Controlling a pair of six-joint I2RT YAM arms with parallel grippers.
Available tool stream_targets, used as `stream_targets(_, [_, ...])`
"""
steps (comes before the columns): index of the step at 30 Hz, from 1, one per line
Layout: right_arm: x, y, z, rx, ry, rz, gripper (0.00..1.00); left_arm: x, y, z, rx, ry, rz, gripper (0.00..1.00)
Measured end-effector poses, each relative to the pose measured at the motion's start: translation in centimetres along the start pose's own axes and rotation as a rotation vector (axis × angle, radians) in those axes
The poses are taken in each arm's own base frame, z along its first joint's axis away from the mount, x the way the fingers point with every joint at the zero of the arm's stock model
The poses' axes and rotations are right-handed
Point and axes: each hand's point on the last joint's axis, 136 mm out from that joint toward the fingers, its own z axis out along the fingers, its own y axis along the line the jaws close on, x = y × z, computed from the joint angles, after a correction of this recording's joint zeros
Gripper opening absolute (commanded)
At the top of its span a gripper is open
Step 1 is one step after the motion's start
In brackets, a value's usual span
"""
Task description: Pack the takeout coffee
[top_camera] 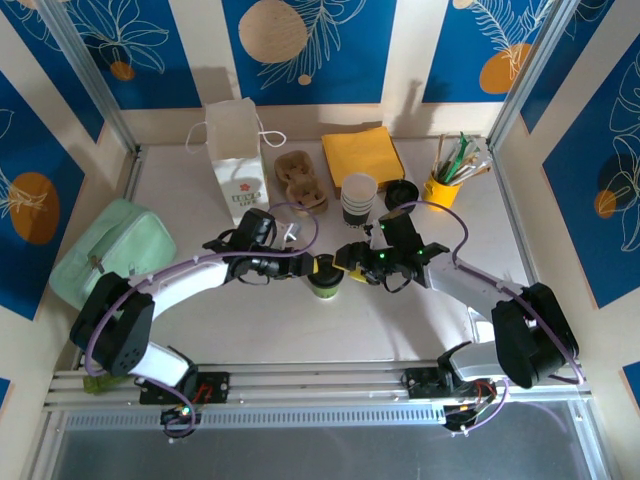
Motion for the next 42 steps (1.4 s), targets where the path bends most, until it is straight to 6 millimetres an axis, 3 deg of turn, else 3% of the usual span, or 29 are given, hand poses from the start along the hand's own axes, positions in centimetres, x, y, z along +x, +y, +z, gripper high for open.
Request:
stream_targets(11, [-0.5, 0.9, 0.2, 0.039, 0.022, 0.002, 0.67, -0.2, -0.6, 0.1, -0.027, -0.006, 0.010, 0.42])
stream_targets(25, [0.0, 0.9, -0.1, 0.100, 0.030, -0.011, 0.69, -0.4, -0.5, -0.7, -0.072, -0.034, -0.004, 0.55])
stream_targets(42, [0.1, 0.4, -0.6, 0.142, 0.011, -0.009, 0.67, 0.4, -0.4, -0.4, -0.086, -0.004, 0.006, 0.51])
